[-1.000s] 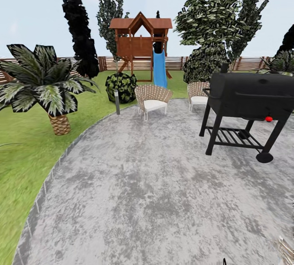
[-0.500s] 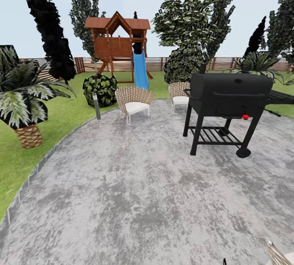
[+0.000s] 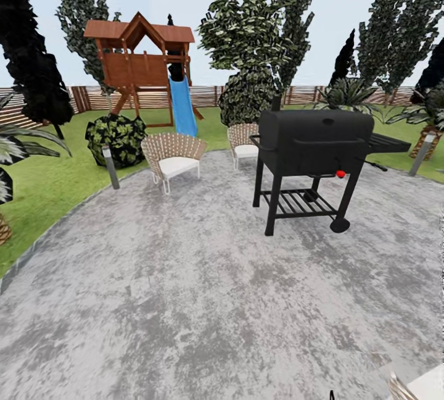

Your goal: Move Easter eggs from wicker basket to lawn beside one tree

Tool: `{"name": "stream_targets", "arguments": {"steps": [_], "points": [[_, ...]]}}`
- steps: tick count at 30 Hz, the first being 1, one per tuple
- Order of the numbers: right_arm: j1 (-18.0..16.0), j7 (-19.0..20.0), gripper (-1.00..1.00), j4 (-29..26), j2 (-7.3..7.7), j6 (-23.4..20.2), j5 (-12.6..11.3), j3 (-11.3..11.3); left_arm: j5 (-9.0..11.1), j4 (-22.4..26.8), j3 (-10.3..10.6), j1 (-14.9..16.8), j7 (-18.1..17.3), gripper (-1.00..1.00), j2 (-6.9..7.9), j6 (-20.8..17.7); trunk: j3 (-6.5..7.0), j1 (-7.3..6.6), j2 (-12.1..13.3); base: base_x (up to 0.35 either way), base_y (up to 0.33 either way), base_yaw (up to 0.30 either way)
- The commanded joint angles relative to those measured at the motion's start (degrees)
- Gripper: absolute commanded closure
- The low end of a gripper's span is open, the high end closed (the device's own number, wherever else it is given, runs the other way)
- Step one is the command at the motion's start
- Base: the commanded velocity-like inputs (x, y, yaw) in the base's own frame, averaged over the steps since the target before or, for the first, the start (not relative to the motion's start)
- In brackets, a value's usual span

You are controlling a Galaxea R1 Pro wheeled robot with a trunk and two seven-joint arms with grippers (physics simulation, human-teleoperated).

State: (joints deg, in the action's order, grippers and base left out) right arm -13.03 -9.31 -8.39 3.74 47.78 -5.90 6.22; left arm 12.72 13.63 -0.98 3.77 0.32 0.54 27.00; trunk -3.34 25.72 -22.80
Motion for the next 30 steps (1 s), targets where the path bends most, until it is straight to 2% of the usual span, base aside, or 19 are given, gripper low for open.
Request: {"name": "stream_targets", "arguments": {"steps": [1,6,12,22,30], "points": [[-0.1,0.2,-1.0,0.0,-0.08,0.2,-0.5,-0.1,0.0,0.0,-0.1,0.1,0.0,-1.0,-0.01,0.2,-0.19,0.06,-0.1,0.331,0.0,-0.184],[-0.1,0.0,-1.0,0.0,-0.3,0.2,-0.5,0.0,0.0,0.0,-0.1,0.0,0.0,-1.0,-0.01,0.2,-0.41,0.06,-0.1,0.331,0.0,-0.051],[-0.1,-0.1,-1.0,0.0,-1.29,0.2,-0.6,0.2,0.0,0.0,-0.1,0.0,0.0,-1.0,-0.01,0.2,-0.45,0.06,-0.1,0.331,0.0,-0.007],[-0.1,-0.1,-1.0,0.0,-1.26,0.2,-0.7,0.3,0.0,0.0,-0.1,0.0,0.0,-1.0,-0.01,0.2,-1.13,0.06,-0.1,0.331,0.0,-0.01],[-0.1,0.1,-1.0,0.0,-1.09,0.2,-0.7,0.4,0.0,0.0,-0.1,0.0,0.0,-1.0,-0.01,0.2,-1.78,0.06,-0.1,0.33,0.0,-0.148]]}}
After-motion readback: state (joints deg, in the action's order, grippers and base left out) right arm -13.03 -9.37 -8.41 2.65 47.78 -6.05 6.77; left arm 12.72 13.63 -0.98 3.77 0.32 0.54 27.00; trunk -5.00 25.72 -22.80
